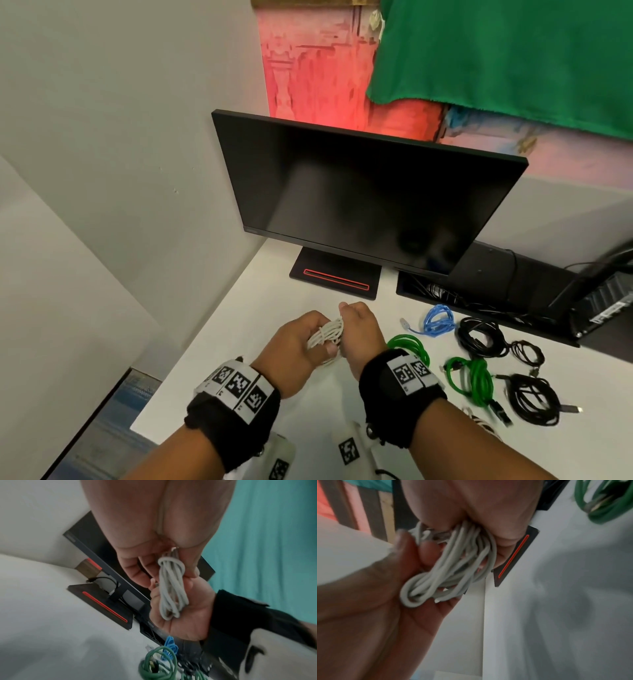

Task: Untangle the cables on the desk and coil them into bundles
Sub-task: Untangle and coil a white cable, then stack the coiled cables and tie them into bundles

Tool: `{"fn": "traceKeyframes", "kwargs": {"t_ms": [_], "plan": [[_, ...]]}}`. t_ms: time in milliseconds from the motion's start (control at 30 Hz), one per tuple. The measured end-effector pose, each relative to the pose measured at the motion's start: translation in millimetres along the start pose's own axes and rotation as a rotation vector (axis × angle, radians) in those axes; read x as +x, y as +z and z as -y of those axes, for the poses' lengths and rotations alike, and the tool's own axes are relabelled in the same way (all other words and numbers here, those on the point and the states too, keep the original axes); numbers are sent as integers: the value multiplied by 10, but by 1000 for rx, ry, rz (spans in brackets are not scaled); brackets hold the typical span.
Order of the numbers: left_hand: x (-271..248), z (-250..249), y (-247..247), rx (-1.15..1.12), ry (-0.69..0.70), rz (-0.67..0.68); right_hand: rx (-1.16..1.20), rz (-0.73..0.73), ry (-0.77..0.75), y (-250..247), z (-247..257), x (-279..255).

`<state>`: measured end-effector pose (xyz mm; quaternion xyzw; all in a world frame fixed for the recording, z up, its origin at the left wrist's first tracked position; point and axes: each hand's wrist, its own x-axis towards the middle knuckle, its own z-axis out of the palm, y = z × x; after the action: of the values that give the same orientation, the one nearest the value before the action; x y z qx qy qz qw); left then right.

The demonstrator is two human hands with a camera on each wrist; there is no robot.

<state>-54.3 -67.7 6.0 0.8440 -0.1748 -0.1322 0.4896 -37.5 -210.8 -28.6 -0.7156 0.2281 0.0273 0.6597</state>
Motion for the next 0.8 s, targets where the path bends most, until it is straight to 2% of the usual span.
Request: {"fn": "traceKeyframes", "kwargs": {"t_ms": [100,200,267,333,433,500,633,733,800], "plan": [[-20,-42,2,-86,20,125,59,157,9,-77,12,-12],[-83,-33,3,-21,53,222,5,293,-27,-175,-22,-84],[-98,-9,11,63,53,205,-101,280,-72,-196,1,-64],[-69,-8,2,42,2,196,-160,198,-95,-203,52,-7],[26,-49,-29,-268,-207,246,-289,97,-308,-197,93,0],[56,-85,-10,-425,-320,230,-305,131,-401,-169,54,-63],[56,-55,87,-410,-303,236,-248,100,-359,-167,-66,-85],[53,3,132,-310,-281,305,-216,225,-223,-232,-136,-88],[42,49,189,-172,-284,298,-353,307,-203,-315,-159,-106]]}}
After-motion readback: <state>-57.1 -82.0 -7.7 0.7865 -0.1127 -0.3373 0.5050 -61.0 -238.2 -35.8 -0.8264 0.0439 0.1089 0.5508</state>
